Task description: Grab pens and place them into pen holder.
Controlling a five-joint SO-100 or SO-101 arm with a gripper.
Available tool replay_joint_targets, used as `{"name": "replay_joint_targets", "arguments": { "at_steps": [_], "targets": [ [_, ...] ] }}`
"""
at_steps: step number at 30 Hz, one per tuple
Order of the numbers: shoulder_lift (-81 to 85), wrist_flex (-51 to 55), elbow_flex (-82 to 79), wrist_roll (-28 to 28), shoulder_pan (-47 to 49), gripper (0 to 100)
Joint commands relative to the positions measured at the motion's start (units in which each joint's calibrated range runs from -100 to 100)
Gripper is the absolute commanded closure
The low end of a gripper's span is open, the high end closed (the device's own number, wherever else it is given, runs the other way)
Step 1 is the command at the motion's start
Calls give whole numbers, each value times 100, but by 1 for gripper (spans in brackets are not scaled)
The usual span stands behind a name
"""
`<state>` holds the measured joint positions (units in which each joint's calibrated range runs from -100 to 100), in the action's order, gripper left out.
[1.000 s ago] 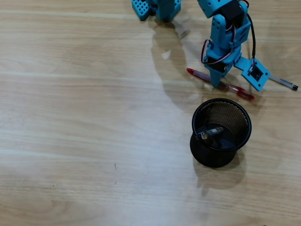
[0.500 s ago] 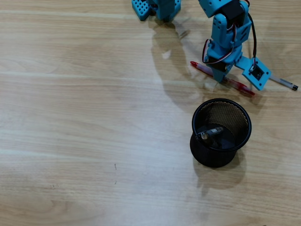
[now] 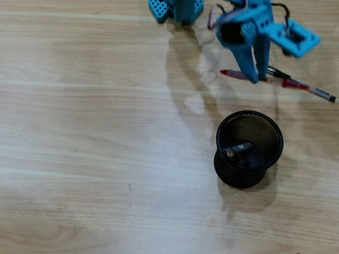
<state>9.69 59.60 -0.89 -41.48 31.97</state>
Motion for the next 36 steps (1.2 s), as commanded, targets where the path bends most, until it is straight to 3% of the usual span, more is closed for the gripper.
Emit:
{"name": "replay_joint_targets", "arguments": {
  "at_steps": [1,6,21,36],
  "targets": [
    [743,-24,596,-197,-385,98],
    [836,-334,722,-621,-421,98],
    [-149,-4653,451,-768,-193,98],
    [-370,-7641,-2382,-1187,-284,98]
  ]
}}
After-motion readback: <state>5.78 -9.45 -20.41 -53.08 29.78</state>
